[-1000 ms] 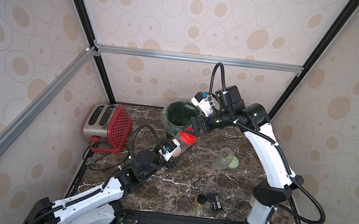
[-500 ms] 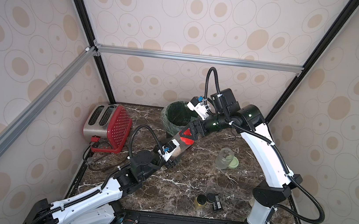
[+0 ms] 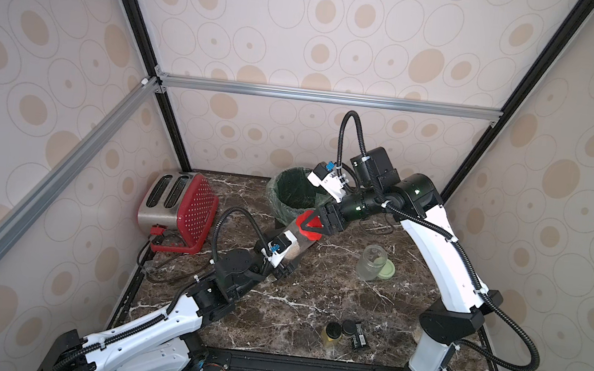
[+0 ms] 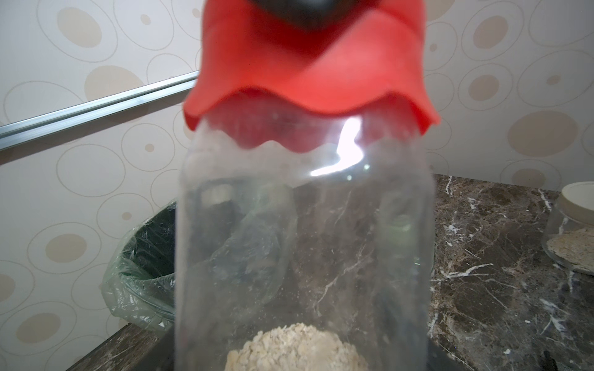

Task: Empty expired oatmeal from jars
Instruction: Unscrew the lid from the jar, then place the lid at the center of the board.

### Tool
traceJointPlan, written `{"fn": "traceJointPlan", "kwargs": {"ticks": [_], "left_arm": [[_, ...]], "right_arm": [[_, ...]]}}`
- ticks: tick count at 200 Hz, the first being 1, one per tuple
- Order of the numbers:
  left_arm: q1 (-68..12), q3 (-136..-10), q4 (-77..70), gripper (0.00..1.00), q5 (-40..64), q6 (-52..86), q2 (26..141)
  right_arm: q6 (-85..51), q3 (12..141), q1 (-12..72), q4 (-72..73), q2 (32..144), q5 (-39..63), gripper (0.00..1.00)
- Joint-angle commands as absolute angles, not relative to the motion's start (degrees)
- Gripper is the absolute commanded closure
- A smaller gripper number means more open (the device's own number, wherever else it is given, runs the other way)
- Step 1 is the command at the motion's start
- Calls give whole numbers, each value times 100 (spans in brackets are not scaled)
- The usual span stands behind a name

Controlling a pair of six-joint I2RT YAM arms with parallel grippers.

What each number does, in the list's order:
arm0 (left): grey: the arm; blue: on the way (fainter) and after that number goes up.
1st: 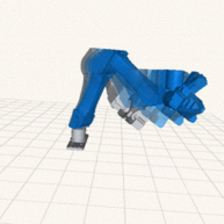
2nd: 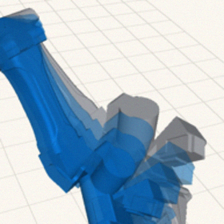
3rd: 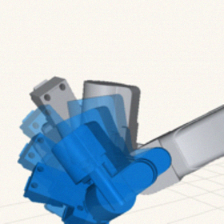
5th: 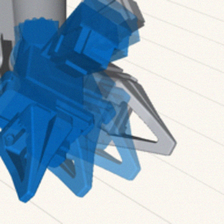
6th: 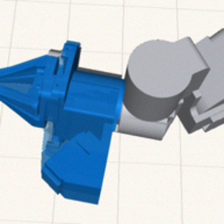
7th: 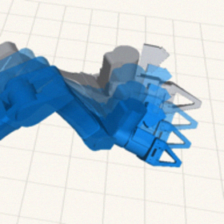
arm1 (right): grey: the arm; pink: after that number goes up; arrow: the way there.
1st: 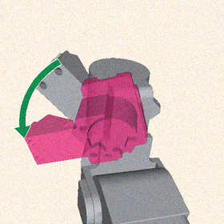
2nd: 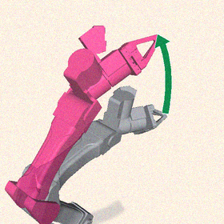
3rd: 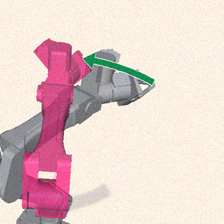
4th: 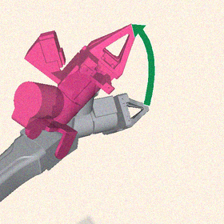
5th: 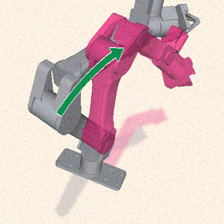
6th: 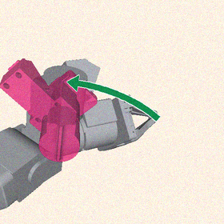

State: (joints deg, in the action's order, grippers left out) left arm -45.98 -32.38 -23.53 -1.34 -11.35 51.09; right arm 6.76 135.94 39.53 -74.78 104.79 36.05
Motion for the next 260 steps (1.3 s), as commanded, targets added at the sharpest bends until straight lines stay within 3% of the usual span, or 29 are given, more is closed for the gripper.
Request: {"fn": "traceJointPlan", "kwargs": {"ticks": [1,20,41,114,135,151,195,260], "left_arm": [[-4569,-3334,-2370,65,-3,-1018,5054],[-4567,-3232,-2372,65,67,-902,5021],[-4562,-3094,-2335,65,93,-796,4908],[-4564,-2897,-2440,67,-27,-765,4835],[-4564,-2944,-2403,67,-57,-757,4831],[-4569,-2912,-2356,67,-192,-761,4659],[-4565,-2945,-1835,68,-850,-702,4195],[-4563,-2768,-1768,67,-1028,-223,4023]], "right_arm": [[3263,14157,4044,-8578,10502,5019,55],[4650,14416,3976,-8986,10496,5229,63],[5611,14465,3788,-9195,10356,5396,63],[6384,14500,3606,-9384,10660,5575,56],[5613,14721,3546,-9059,10781,5631,58],[4221,14352,3403,-8169,10543,5285,59],[796,10683,3003,-4521,8716,3783,59],[-398,7998,2918,-3508,8402,2686,58]]}}
